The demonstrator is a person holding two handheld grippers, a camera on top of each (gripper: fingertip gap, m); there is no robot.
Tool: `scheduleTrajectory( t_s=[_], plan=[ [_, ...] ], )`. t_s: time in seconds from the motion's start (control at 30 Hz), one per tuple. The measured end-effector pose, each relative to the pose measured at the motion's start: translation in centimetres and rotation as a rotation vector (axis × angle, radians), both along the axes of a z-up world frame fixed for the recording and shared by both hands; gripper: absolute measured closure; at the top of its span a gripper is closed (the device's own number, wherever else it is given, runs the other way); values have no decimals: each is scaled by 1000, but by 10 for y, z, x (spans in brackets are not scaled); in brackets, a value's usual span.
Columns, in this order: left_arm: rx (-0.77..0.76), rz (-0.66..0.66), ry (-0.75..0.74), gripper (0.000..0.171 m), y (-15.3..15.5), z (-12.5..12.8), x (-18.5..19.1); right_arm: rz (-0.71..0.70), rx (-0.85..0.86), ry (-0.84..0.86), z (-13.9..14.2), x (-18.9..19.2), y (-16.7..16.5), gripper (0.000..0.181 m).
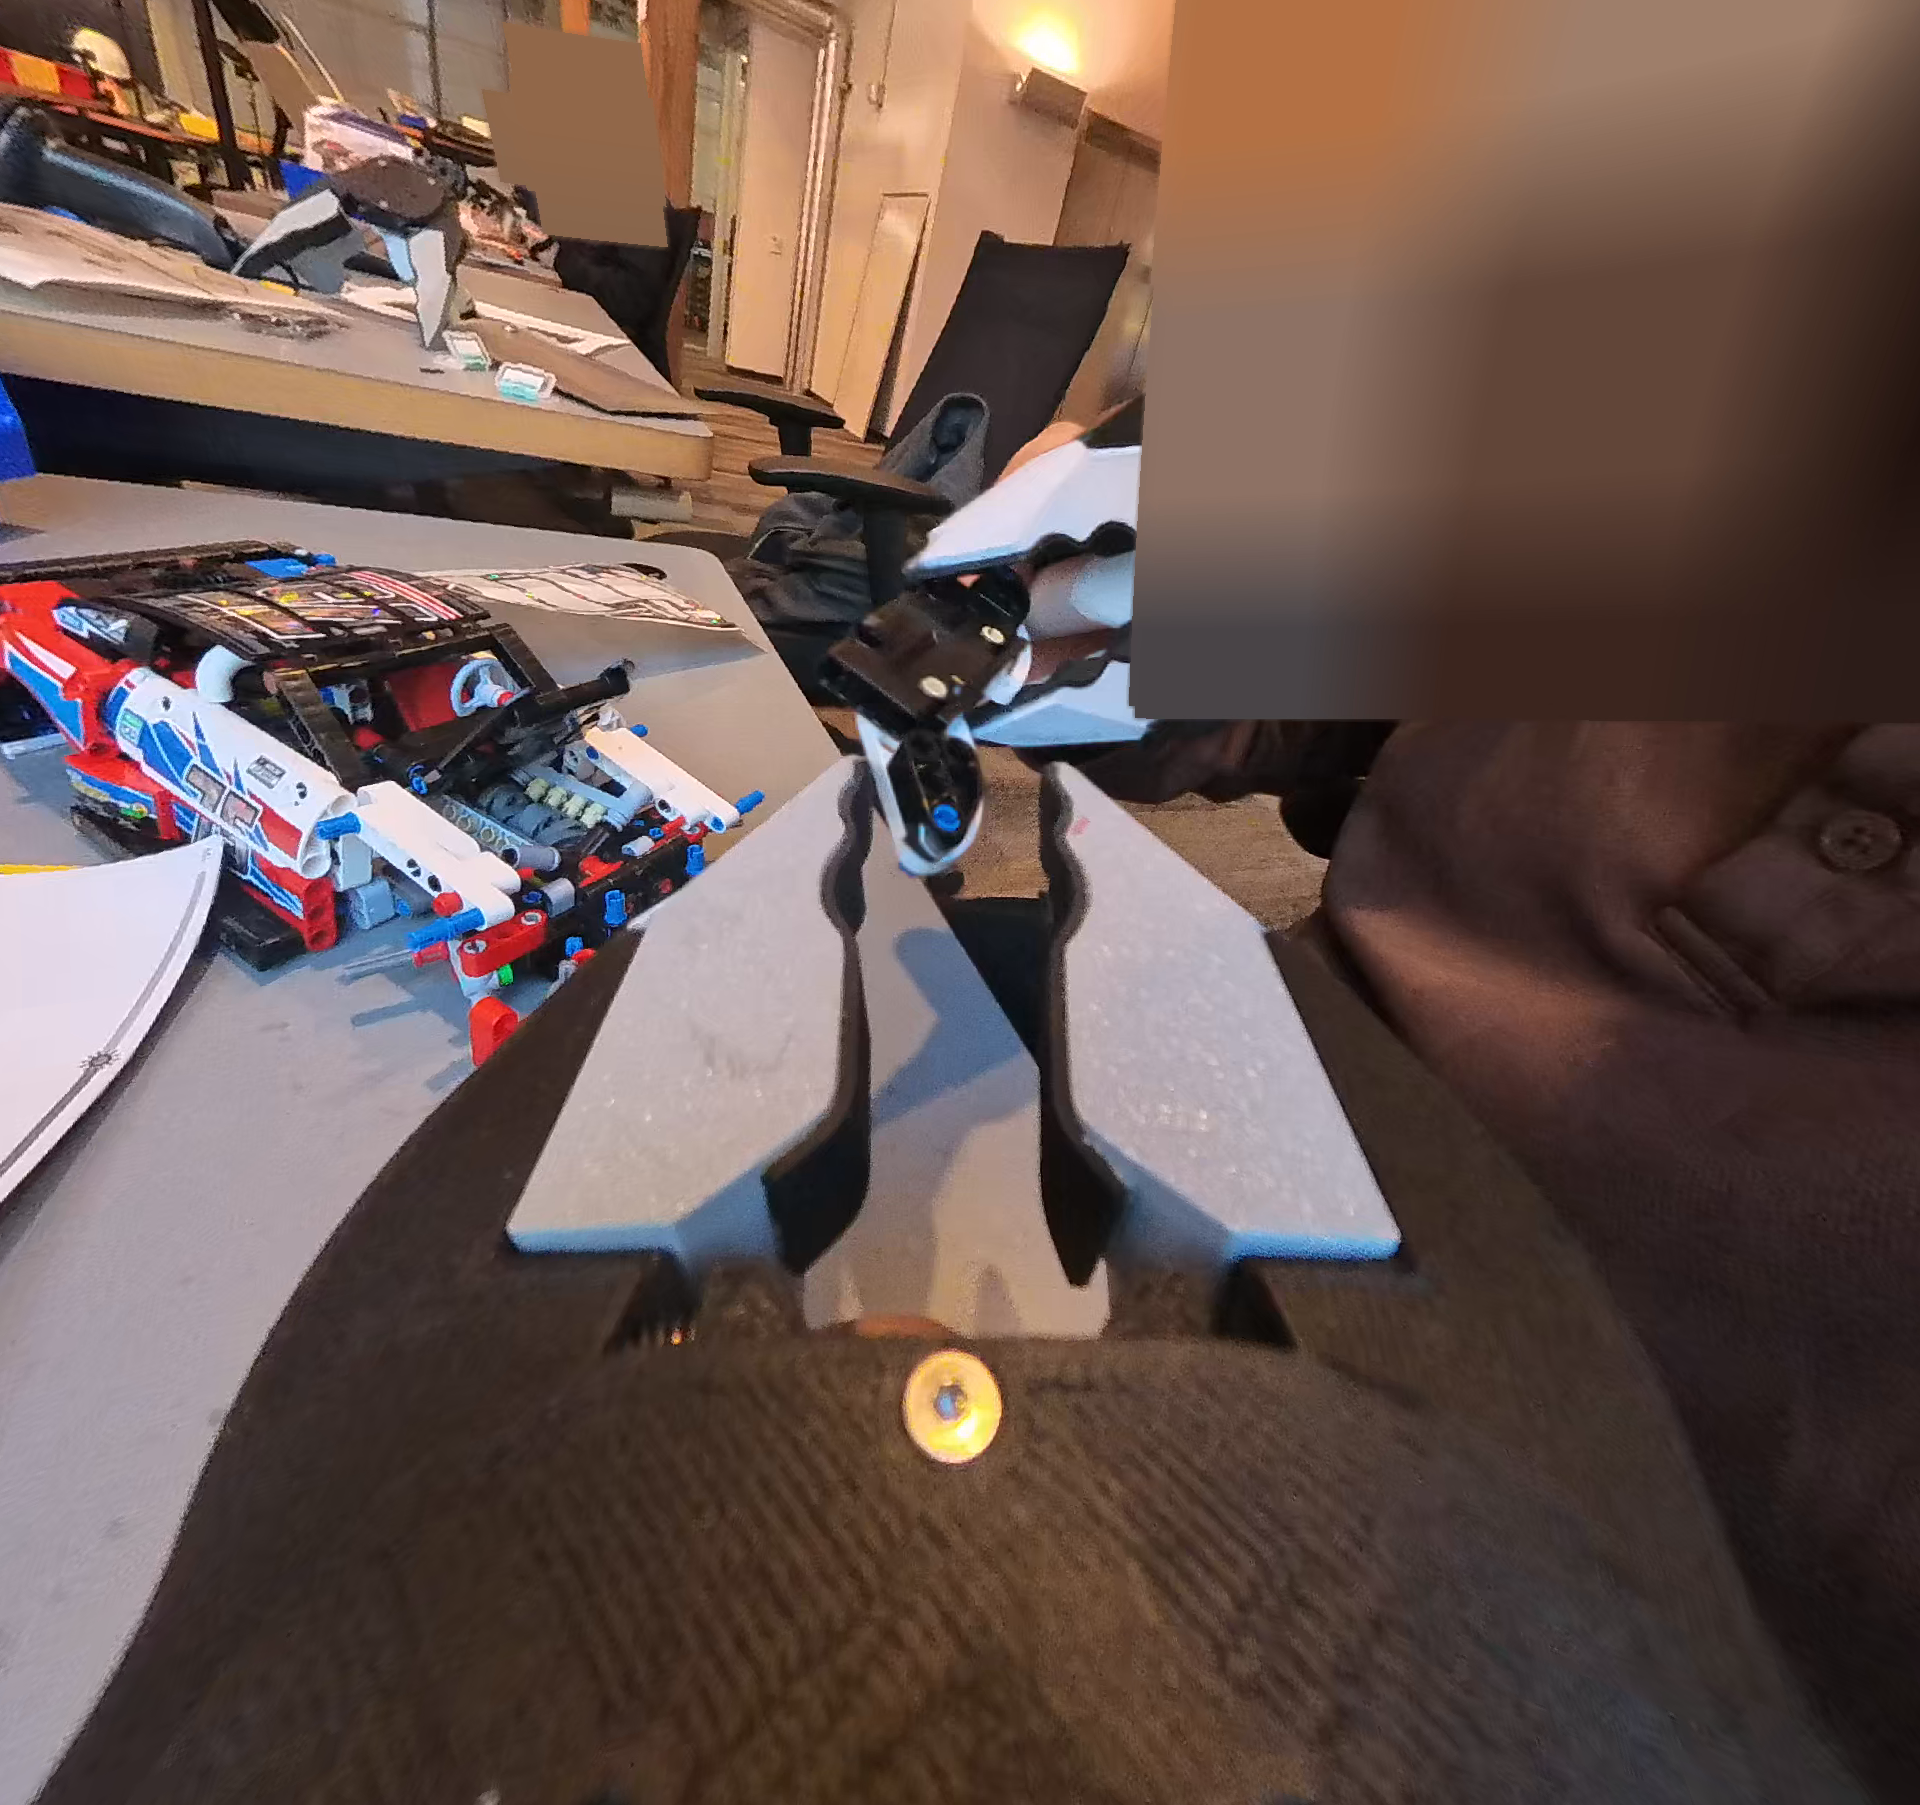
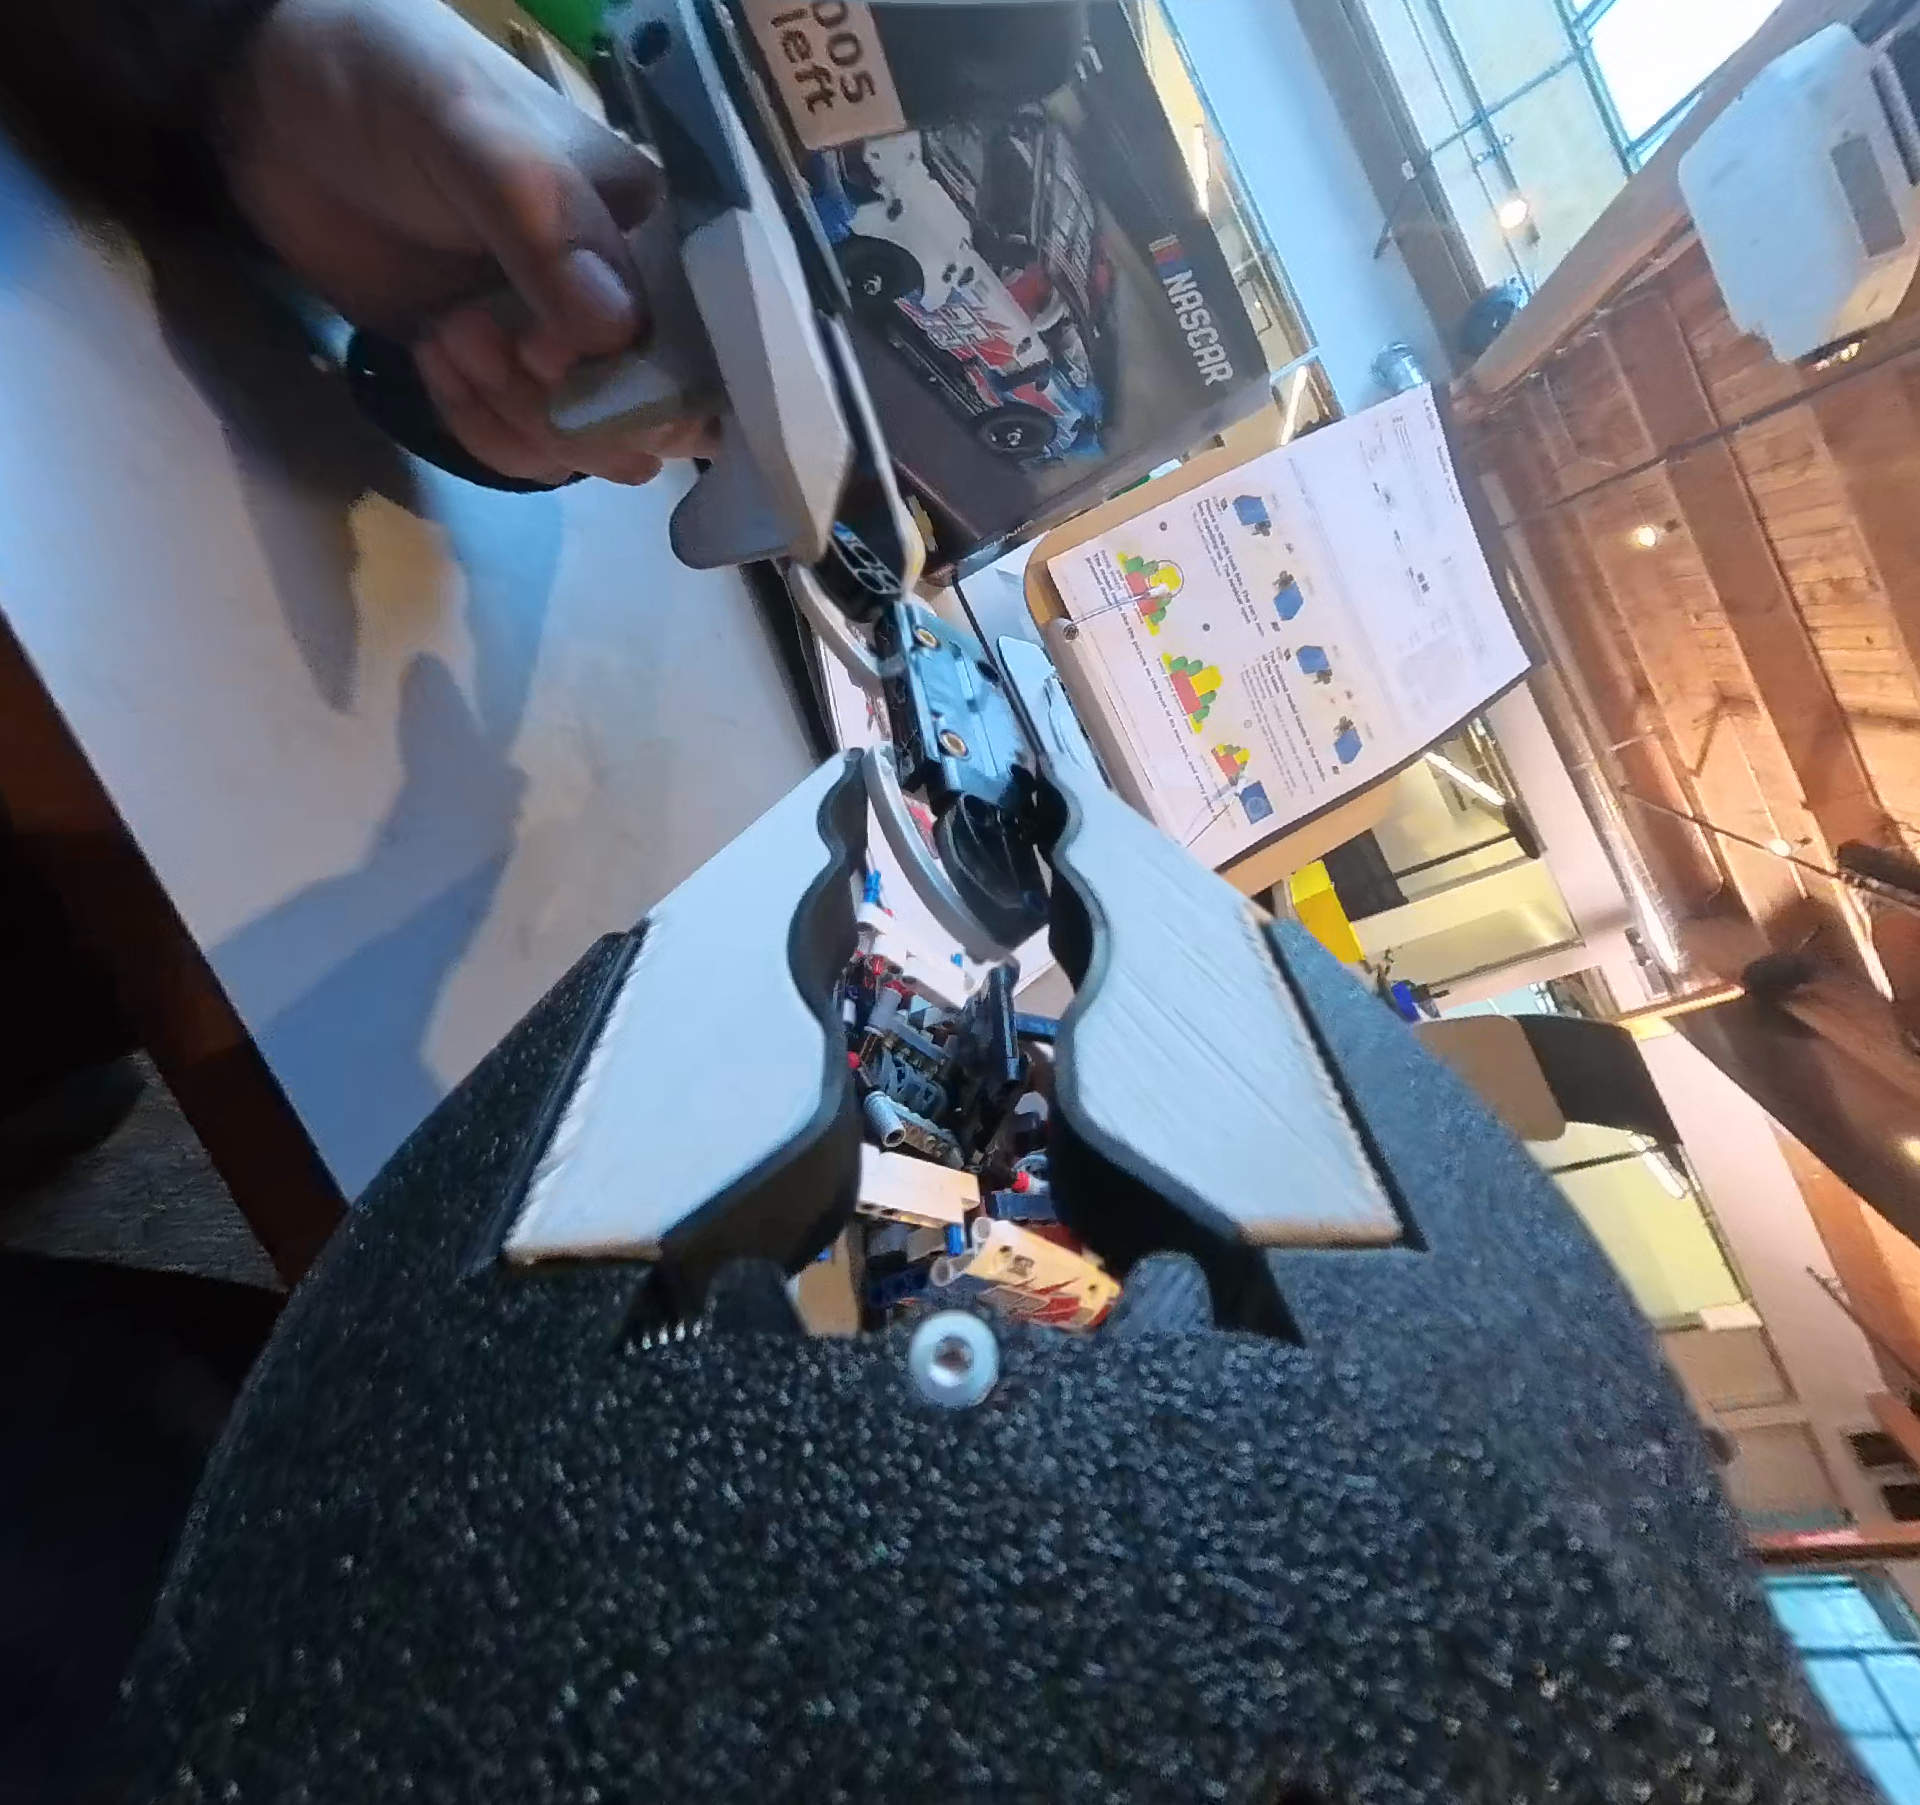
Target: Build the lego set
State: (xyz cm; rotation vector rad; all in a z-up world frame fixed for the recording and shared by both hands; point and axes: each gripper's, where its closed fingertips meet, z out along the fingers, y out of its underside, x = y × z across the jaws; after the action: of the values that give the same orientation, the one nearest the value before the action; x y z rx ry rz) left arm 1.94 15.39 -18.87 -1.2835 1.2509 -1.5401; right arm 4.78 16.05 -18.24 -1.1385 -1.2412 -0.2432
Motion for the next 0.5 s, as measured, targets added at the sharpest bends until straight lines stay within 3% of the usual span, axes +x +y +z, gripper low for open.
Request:
scheduleTrajectory(
  t_s=[0.23, 0.33, 0.4, 0.5],
  plan=[
    [59, 42, 23, 139, 3, -6, -2, -21, -77, 88, 6, 4, -1, 150],
    [84, 81, 85, 140, 12, -22, 1, -50, -327, 262, 3, 10, 10, 150],
    [71, 111, 98, 140, 18, -23, 1, -62, -585, 407, -1, 16, 21, 150],
    [55, 147, 90, 141, 24, -22, 0, 18, -939, 697, 8, 22, 27, 151]
  ],
)
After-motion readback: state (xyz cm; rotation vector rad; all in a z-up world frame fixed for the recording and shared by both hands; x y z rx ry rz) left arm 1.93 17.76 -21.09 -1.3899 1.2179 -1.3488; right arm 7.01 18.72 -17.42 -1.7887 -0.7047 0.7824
